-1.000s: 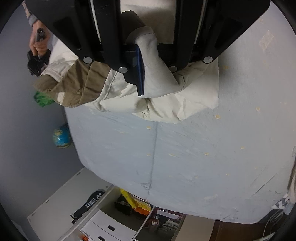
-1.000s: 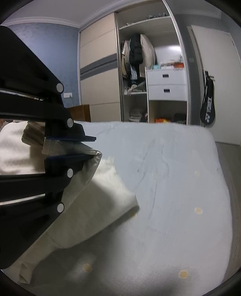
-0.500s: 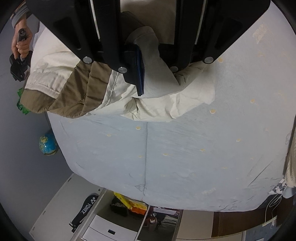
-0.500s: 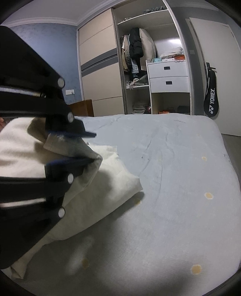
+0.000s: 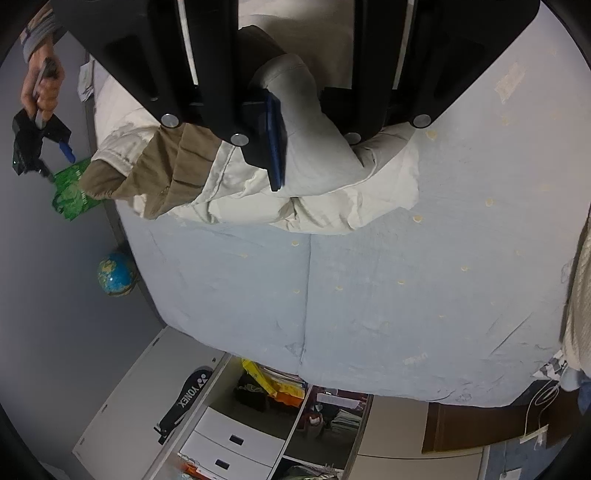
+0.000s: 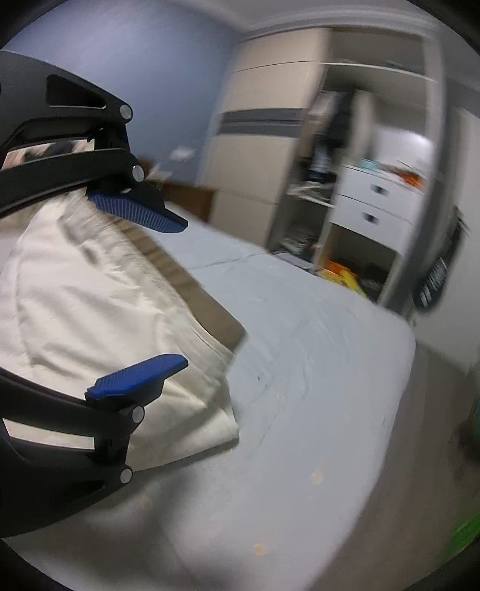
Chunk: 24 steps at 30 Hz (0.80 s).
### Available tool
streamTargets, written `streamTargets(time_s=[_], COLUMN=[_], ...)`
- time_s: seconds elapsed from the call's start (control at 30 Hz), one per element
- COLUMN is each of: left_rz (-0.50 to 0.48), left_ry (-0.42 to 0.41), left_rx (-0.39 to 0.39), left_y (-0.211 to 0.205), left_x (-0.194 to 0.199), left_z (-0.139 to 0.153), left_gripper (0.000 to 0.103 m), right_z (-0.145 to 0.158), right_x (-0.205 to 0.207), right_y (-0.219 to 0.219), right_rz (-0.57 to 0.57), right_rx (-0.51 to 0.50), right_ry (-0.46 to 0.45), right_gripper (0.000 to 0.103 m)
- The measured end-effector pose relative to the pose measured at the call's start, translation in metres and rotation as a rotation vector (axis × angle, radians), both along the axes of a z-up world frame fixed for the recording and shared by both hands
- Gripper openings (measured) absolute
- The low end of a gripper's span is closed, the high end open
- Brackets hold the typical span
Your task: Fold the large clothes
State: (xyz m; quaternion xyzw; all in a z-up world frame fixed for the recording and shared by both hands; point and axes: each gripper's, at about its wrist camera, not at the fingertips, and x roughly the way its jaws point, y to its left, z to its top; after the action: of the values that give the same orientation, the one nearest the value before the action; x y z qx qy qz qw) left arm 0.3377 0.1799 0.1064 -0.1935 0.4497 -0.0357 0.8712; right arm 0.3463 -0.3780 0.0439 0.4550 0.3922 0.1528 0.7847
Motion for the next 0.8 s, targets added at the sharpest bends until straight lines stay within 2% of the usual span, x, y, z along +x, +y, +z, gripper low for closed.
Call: streamTargets(time_s=[0.17, 0.4, 0.43, 0.47, 0.5, 0.53, 0.6, 0.63, 0.67, 0.8], left_rz=[0.006, -0.001, 0.002, 0.019, 0.058, 0.101, 0.147, 0.158, 0.164, 0.104], left_ry=[0.010, 0.023, 0.014, -0.017, -0.070, -0.122, -0.147, -0.143, -0.146, -0.159], left_rx=[-0.064, -0.235, -0.286, -0.316, -0.319, -0.326, -0.374, -0.370, -0.332, -0.087], left_y=[0.009, 0.025, 0.029, 0.033, 0.040, 0.047, 0.058, 0.060, 0.059, 0.027], left_x=[-0.006, -0.018, -0.020, -0.024, -0.030, -0.036, -0.040, -0.040, -0.042, -0.048], left_z=[0.007, 0.009, 0.010, 0.014, 0.021, 0.030, 0.039, 0.042, 0.046, 0.055], left_gripper=[0.018, 0.028, 0.051, 0.067, 0.089, 0.096, 0.096, 0.096, 0.096, 0.096], right_z=[0.033, 0.034, 0.032, 0.029, 0.025, 0.020, 0.011, 0.002, -0.003, -0.015], right_x=[-0.015, -0.040, -0.043, -0.045, -0.046, -0.045, -0.037, -0.029, -0.022, -0.002], right_y=[0.066, 0.172, 0.191, 0.202, 0.219, 0.234, 0.252, 0.260, 0.264, 0.255], right_rz=[0.195, 0.473, 0.508, 0.528, 0.549, 0.556, 0.556, 0.550, 0.538, 0.458], right_rx=[-0.295, -0.555, -0.599, -0.626, -0.663, -0.708, -0.765, -0.793, -0.804, -0.790], right_ry=[-0.108, -0.237, -0.260, -0.275, -0.292, -0.295, -0.273, -0.245, -0.226, -0.162], right_gripper=[0.065, 0.065, 0.065, 0.065, 0.065, 0.065, 0.065, 0.065, 0.065, 0.065])
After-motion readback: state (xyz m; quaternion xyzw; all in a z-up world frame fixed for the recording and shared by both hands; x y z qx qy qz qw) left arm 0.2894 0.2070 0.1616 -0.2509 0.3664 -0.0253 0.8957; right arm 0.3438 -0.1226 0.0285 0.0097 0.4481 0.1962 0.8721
